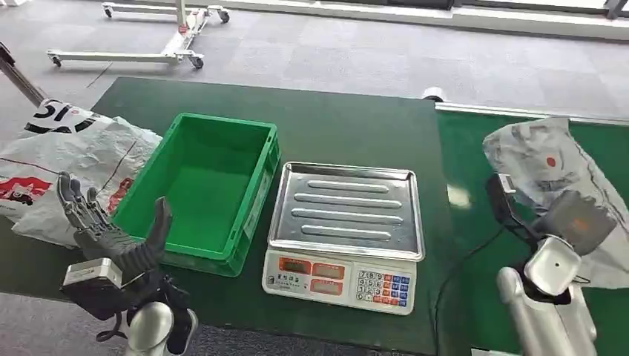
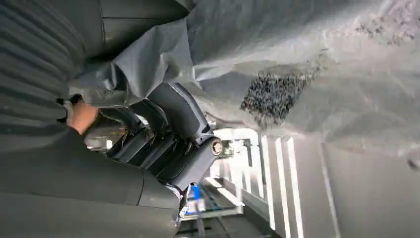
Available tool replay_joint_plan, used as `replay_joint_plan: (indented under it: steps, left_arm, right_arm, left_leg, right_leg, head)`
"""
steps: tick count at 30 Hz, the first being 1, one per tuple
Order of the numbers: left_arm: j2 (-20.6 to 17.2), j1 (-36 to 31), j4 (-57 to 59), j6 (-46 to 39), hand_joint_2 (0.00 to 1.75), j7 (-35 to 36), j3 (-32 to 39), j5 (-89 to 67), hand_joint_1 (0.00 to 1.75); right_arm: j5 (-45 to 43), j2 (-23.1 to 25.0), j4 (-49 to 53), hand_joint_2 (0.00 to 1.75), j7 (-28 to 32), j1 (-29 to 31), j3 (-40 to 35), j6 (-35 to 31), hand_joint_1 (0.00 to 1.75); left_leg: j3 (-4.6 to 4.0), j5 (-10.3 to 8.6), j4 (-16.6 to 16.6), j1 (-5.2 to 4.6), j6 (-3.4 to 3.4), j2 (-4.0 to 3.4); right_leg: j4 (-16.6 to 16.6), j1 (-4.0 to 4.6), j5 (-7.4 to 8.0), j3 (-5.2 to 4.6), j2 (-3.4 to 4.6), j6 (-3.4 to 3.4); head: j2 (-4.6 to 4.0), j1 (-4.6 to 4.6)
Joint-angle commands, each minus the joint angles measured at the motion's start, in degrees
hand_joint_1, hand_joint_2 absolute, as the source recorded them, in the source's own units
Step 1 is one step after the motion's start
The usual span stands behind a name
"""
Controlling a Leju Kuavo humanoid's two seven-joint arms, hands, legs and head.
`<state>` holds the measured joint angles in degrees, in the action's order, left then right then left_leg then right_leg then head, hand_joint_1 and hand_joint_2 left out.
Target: Moved the parcel from conveyor to table for the left to box.
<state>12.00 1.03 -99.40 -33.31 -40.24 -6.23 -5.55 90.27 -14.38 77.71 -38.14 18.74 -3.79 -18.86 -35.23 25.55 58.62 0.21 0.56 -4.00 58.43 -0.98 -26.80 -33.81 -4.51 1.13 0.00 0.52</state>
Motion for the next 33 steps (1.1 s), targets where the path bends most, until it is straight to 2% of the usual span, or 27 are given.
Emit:
replay_joint_plan:
  steps: [1, 2, 3, 4, 7, 9, 12, 13, 15, 16, 33]
  left_arm:
    - [-1.1, -1.4, 3.0, -2.6, 1.75, 0.2, -1.3, 0.2, 0.0]
    - [-1.2, -1.3, 3.0, -2.7, 1.75, 0.2, -1.5, 0.3, 0.0]
    - [-1.3, -1.4, 3.1, -2.8, 1.75, 0.2, -1.6, 0.4, 0.0]
    - [-1.3, -1.6, 3.3, -3.0, 1.75, 0.2, -1.6, 0.6, 0.0]
    - [-1.3, -1.7, 3.4, -3.2, 1.75, 0.2, -1.7, 0.5, 0.0]
    - [-1.3, -1.7, 3.4, -3.2, 1.75, 0.2, -1.7, 0.5, 0.0]
    - [-1.6, -1.1, 3.1, -3.6, 1.75, 0.2, -2.2, 0.7, 0.0]
    - [-2.3, -1.5, 3.3, -3.5, 1.75, 0.2, -2.6, 1.1, 0.0]
    - [-2.5, -2.0, 3.7, -3.5, 1.75, 0.2, -2.6, 1.4, 0.0]
    - [-2.6, -2.3, 4.0, -3.7, 1.75, 0.2, -2.4, 1.5, 0.0]
    - [-2.3, -1.4, 2.8, -4.1, 1.75, 0.2, -1.9, 1.4, 0.0]
  right_arm:
    - [-0.3, 15.8, 2.6, 1.75, 25.2, 6.2, -21.9, -3.1, 1.75]
    - [-0.3, 14.6, 2.9, 1.75, 22.8, 6.9, -26.8, -3.1, 1.75]
    - [-0.3, 14.4, 3.0, 1.75, 18.1, 7.6, -32.2, -2.9, 1.75]
    - [-0.3, 13.6, 3.0, 1.75, 15.7, 8.6, -35.6, -2.9, 1.75]
    - [-0.3, 13.5, 3.3, 1.75, 16.2, 8.7, -35.1, -3.0, 1.75]
    - [-0.3, 13.5, 3.3, 1.75, 16.2, 8.7, -35.1, -3.0, 1.75]
    - [-3.1, 15.4, 2.2, 1.75, 23.9, 7.8, -30.9, -3.3, 1.75]
    - [-9.2, 16.5, 1.9, 1.75, 32.3, 7.1, -31.0, -1.2, 1.75]
    - [-11.9, 17.1, 2.0, 1.75, 35.5, 6.5, -31.6, 0.7, 1.71]
    - [-13.2, 17.5, 1.7, 1.75, 36.7, 6.5, -32.2, 2.2, 1.75]
    - [-13.4, 18.2, 0.1, 1.75, 36.4, 7.9, -32.3, 2.2, 1.75]
  left_leg:
    - [0.08, 0.03, 0.0, 0.04, 0.02, -0.2]
    - [0.24, 0.04, -0.2, 0.12, 0.08, -0.39]
    - [0.23, 0.03, -0.1, 0.1, 0.09, -0.32]
    - [0.33, 0.03, -0.2, 0.13, 0.14, -0.45]
    - [0.32, 0.03, -0.2, 0.23, 0.2, -0.36]
    - [0.18, -0.09, -0.1, 0.22, 0.18, 0.19]
    - [0.13, -0.06, -0.1, 0.19, 0.14, 0.31]
    - [0.21, -0.05, -0.1, 0.24, 0.13, 0.31]
    - [0.2, -0.05, -0.2, 0.22, 0.15, 0.24]
    - [0.14, -0.07, -0.1, 0.2, 0.15, 0.29]
    - [0.13, -0.04, -0.1, 0.22, 0.12, 0.32]
  right_leg:
    - [0.0, 0.01, 0.08, -0.04, 0.6, -0.08]
    - [-0.1, 0.07, 0.15, 0.02, 0.97, -0.15]
    - [-0.1, 0.07, 0.09, 0.06, 0.71, -0.13]
    - [-0.1, 0.09, 0.14, 0.09, 1.07, -0.19]
    - [0.0, 0.17, 0.05, 0.0, 1.09, -0.27]
    - [-0.1, 0.17, -0.01, 0.02, 0.51, -0.25]
    - [0.0, 0.14, -0.17, 0.12, 0.12, -0.19]
    - [-0.1, 0.17, -0.1, 0.19, 0.39, -0.22]
    - [-0.1, 0.11, -0.1, 0.15, 0.39, -0.22]
    - [0.0, 0.08, -0.12, 0.1, 0.21, -0.21]
    - [-0.1, 0.14, -0.11, 0.13, 0.15, -0.19]
  head:
    - [0.0, 0.0]
    - [0.0, 0.0]
    - [0.0, 0.0]
    - [0.0, -0.04]
    - [0.0, 0.07]
    - [0.0, 0.02]
    - [0.0, 0.0]
    - [0.0, -0.02]
    - [0.0, 0.0]
    - [0.0, 0.0]
    - [0.0, 0.0]
